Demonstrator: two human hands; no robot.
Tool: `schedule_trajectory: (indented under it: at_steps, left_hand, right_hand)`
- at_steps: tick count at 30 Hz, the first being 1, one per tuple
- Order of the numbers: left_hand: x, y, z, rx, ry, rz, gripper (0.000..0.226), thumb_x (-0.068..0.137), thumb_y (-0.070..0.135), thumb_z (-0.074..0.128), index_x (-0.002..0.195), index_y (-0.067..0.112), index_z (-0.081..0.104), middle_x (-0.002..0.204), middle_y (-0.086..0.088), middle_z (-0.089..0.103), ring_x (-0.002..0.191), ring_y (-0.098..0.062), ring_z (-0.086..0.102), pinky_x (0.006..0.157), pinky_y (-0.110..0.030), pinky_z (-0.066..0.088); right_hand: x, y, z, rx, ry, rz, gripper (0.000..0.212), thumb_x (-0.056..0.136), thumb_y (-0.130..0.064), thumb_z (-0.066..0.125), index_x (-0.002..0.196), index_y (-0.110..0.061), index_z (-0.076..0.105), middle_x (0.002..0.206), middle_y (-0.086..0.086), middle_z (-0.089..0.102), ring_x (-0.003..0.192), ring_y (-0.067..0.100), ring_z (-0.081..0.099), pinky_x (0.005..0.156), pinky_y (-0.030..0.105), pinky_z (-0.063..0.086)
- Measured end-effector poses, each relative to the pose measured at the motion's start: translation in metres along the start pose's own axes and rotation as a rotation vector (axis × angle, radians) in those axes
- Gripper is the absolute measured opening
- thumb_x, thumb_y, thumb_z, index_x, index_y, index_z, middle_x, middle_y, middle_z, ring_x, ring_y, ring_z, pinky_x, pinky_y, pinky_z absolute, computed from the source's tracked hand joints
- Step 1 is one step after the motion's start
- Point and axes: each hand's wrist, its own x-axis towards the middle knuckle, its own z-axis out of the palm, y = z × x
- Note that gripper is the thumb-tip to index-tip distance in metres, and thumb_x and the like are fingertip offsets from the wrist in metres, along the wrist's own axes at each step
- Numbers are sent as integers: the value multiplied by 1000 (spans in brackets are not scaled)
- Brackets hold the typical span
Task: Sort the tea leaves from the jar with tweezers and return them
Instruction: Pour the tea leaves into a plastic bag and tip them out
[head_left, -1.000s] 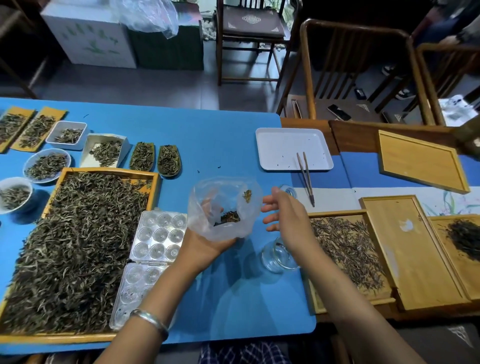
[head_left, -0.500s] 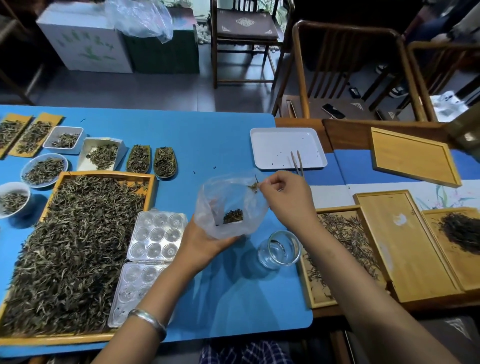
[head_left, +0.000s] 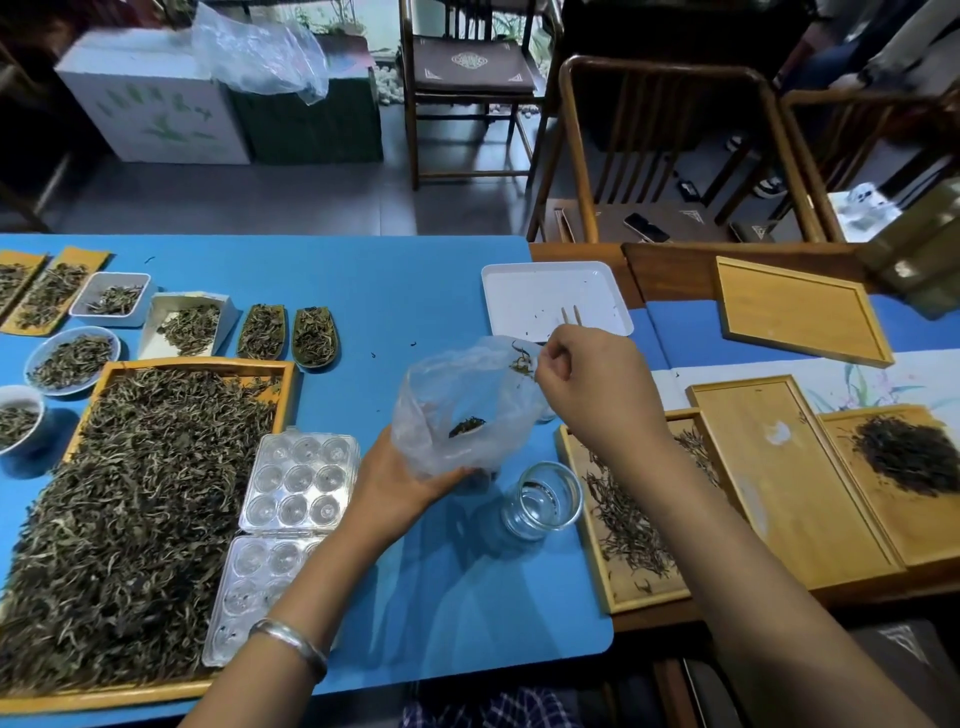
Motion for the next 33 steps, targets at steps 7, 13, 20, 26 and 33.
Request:
schedule_trajectory:
  at_steps: [7, 13, 20, 26, 33]
  left_hand:
    - [1, 2, 2, 10, 22, -7, 48, 51, 74, 72, 94, 67, 53, 89, 35, 65, 86, 14, 61, 76, -32, 54]
    - [-2, -6, -1, 21, 0, -16, 52, 63, 61, 79, 110, 50, 58, 104, 31, 66, 96, 16, 59, 73, -5, 44]
    - [-4, -16, 2, 13, 19, -69, 62, 65, 45, 87, 118, 42, 57, 118, 21, 64, 110, 4, 60, 91, -24, 49]
    - [-3, -15, 3, -13, 14, -92, 66, 62, 51, 85, 120, 31, 61, 117, 12, 67, 110, -5, 62, 95, -35, 52]
    - [1, -2, 6, -48, -9, -100, 49, 61, 48, 86, 102, 44, 60, 98, 25, 71, 93, 15, 62, 73, -3, 44]
  right_hand:
    - [-3, -2, -8, -151, 53, -108, 15, 91, -24, 49, 83, -14, 58, 80, 0, 57, 71, 23, 52, 56, 31, 42]
    - [18, 11, -4, 105, -241, 153, 22, 82, -39, 65, 83, -17, 65, 73, -10, 58, 75, 12, 55, 63, 29, 46]
    - [40, 9, 12, 85, -368, 285, 28, 80, -24, 65, 59, -7, 55, 55, 11, 47, 53, 21, 42, 52, 26, 32]
    - [41, 14, 12, 63, -265, 191, 20, 78, -18, 68, 73, 2, 65, 70, 15, 64, 64, 20, 52, 58, 30, 44]
    - [29, 4, -5, 1, -274, -24, 13, 82, -21, 62, 81, -9, 66, 77, 6, 65, 77, 24, 59, 68, 40, 53]
